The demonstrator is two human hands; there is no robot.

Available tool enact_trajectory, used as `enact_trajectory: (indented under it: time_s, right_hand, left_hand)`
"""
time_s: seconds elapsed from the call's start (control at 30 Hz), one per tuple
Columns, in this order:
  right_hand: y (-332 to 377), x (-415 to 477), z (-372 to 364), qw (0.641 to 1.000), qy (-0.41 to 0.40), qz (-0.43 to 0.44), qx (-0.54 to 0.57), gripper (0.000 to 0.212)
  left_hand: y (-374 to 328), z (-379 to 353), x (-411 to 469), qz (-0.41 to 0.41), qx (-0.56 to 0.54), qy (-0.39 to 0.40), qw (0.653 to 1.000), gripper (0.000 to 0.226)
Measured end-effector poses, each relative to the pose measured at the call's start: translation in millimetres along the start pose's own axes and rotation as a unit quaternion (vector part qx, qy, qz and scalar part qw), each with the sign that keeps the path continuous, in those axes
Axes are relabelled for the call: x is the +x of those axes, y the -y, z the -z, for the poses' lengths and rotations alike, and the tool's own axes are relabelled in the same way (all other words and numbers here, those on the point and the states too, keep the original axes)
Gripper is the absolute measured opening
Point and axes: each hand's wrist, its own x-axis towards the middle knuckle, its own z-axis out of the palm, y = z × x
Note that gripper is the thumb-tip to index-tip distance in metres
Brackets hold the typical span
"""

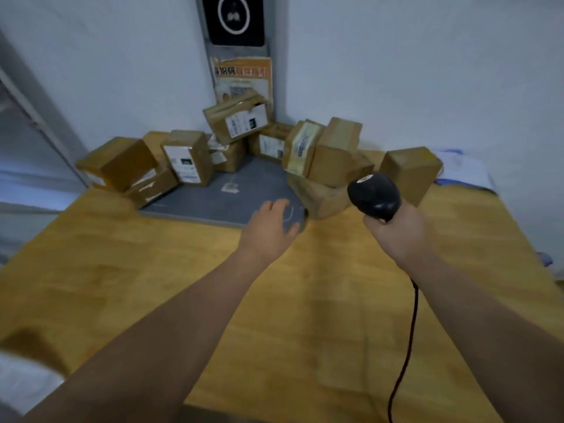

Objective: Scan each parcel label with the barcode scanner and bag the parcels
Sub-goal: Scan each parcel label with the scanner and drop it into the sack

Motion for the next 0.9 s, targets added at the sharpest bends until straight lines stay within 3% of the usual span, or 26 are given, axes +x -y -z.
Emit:
enact_trajectory:
  time_s: [0.13, 0.33, 0.53, 0.6, 0.73, 0.9]
  right_hand:
    - [10, 68, 19, 0.999, 0.019, 0.046, 0.020, 0.020]
    - [12, 150, 0, 0.983, 0.032, -0.041, 0.174, 0.017]
    - [11, 220, -20, 0.957, 0.039, -0.120, 0.262, 0.014]
    - [5, 234, -31, 0.951, 0.055, -0.140, 0.269, 0.030]
    - [-10, 246, -57, 0.943, 0.062, -0.156, 0.286, 0.053]
    - [-24, 236, -63, 0.941, 0.038, -0.159, 0.297, 0.043]
  left_hand:
    - [-25, 0, 68, 0.060, -0.071, -0.020, 0.996, 0.058]
    - [-33, 9, 166, 0.235, -0.264, -0.030, 0.935, 0.073]
    - [-20, 4, 228, 0.289, -0.295, -0.027, 0.910, 0.089]
    - [-14, -1, 241, 0.302, -0.339, -0.032, 0.890, 0.091]
    - [-10, -14, 252, 0.293, -0.402, -0.012, 0.868, 0.071]
    - [-11, -22, 238, 0.290, -0.513, -0.051, 0.806, 0.048]
